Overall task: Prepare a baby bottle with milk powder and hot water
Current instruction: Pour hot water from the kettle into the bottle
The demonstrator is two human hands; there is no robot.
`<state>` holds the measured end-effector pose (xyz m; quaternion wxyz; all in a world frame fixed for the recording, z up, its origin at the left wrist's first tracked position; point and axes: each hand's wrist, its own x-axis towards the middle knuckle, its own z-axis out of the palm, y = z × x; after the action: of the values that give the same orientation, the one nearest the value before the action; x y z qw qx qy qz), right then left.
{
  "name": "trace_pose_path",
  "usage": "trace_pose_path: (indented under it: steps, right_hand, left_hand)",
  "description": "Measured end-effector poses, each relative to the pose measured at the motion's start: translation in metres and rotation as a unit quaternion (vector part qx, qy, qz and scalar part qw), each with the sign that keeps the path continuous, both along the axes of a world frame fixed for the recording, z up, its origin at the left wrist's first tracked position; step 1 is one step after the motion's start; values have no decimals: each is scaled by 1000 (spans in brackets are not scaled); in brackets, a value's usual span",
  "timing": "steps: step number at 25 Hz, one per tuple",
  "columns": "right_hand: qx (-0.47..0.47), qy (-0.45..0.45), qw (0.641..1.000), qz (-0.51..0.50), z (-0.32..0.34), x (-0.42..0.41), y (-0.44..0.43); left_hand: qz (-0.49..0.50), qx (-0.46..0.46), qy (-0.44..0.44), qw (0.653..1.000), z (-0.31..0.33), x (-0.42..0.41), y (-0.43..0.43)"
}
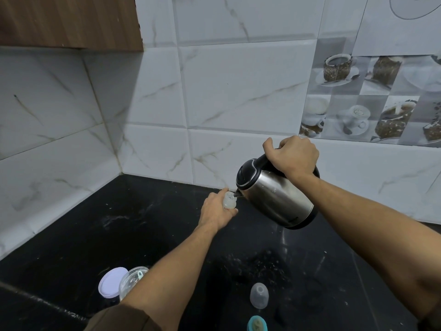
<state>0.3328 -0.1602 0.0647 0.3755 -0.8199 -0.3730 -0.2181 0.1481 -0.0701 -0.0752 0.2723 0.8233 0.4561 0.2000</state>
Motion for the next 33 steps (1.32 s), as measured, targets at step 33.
trace_pose_path:
  steps: [33]
  right_hand:
    - [95,323,941,-22,-83,49,-33]
  left_hand:
    - [50,-153,-162,974,-22,-11,-21]
